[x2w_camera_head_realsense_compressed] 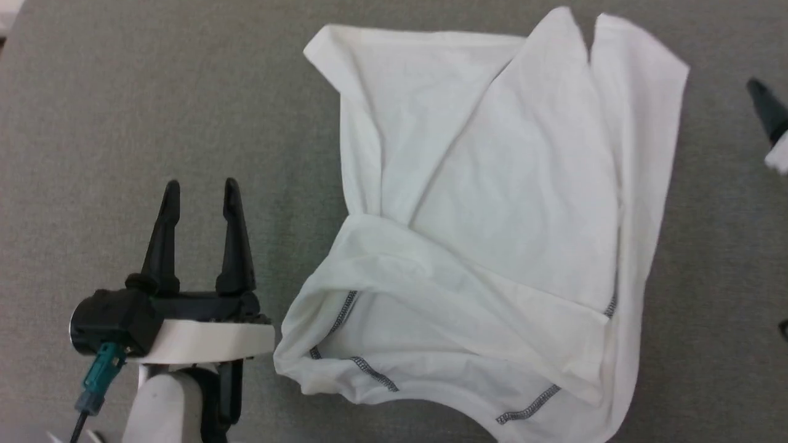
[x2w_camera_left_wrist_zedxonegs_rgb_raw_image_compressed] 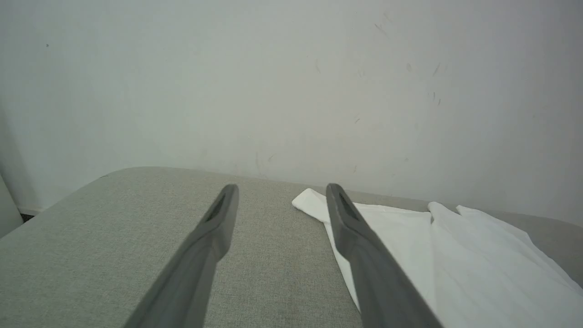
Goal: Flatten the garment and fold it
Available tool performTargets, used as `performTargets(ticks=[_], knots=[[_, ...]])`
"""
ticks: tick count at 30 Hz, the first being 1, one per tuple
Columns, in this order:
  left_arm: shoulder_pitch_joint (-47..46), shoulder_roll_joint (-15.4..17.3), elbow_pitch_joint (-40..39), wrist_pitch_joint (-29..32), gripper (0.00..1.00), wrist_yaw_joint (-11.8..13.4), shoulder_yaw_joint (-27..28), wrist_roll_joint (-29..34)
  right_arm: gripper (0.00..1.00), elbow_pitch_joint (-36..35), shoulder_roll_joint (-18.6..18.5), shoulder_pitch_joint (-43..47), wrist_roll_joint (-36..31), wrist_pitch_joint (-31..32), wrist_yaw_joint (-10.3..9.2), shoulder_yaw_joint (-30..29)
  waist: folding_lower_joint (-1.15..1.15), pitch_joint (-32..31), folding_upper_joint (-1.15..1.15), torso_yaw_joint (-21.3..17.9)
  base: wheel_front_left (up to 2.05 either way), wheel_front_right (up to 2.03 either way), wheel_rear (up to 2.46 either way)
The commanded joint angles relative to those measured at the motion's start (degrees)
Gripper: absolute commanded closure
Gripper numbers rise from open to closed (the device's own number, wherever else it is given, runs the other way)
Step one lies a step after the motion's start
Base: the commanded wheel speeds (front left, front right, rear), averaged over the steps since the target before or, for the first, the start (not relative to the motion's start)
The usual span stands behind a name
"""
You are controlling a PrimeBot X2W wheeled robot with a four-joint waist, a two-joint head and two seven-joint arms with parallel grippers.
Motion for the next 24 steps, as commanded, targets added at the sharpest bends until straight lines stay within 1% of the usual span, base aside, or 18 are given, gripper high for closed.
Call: performTargets(ticks=[1,5,10,15,18,19,20,21,22,24], knots=[[-1.4,-0.5,-0.9,-0.3,0.0,-0.7,-0.3,0.5,0.0,1.5,-0.9,-3.6,0.2,2.3,-0.05,0.9,-0.01,6.9,0.0,4.1,0.0,0.0,0.0],[-3.4,-1.0,-2.5,-0.3,0.0,-1.2,-0.9,0.4,0.0,4.5,-2.2,-11.6,-0.5,8.4,-0.05,2.0,-0.01,11.2,0.0,5.6,0.0,0.0,0.0],[-5.7,-1.4,-3.7,-0.3,0.0,-2.0,-2.2,0.3,0.0,6.8,-3.6,-18.3,-3.3,10.8,-0.05,2.4,-0.01,15.5,0.0,7.4,0.0,0.0,0.0],[-7.0,-1.5,-4.5,-0.3,0.0,-2.3,-3.0,0.1,0.0,9.8,-4.4,-21.0,-5.9,12.1,-0.05,2.6,-0.01,18.0,0.0,8.7,0.0,0.0,0.0],[-7.1,-1.5,-4.6,-0.3,0.0,-1.8,-3.1,-0.3,0.0,12.7,-4.0,-20.4,-6.1,15.3,-0.05,2.8,-0.01,18.3,0.0,8.8,0.0,0.0,0.0],[-7.1,-1.5,-4.5,-0.3,0.0,-1.7,-3.1,-0.3,0.07,13.8,-3.7,-20.2,-5.8,16.8,-0.05,2.7,-0.01,18.2,0.0,8.8,0.0,0.0,0.0],[-7.0,-1.5,-4.4,-0.3,0.0,-1.6,-3.2,-0.3,0.59,14.7,-3.5,-19.9,-5.6,18.3,-0.05,2.5,-0.01,18.1,0.0,8.8,0.0,0.0,0.0],[-7.0,-1.5,-4.3,-0.3,0.0,-1.4,-3.3,-0.3,0.95,15.4,-3.3,-19.6,-5.5,19.3,-0.05,2.3,-0.01,17.8,0.0,8.7,0.0,0.0,0.0],[-6.9,-1.6,-4.1,-0.3,0.0,-1.2,-3.3,-0.3,1.0,15.9,-3.1,-19.5,-5.3,20.2,-0.05,2.1,-0.01,17.6,0.0,8.7,0.0,0.0,0.0],[-6.9,-1.6,-3.8,-0.3,0.0,-1.0,-3.3,-0.3,1.0,15.8,-2.9,-19.2,-5.4,20.1,-0.05,2.3,-0.01,16.8,0.0,8.5,0.0,0.0,0.0]])
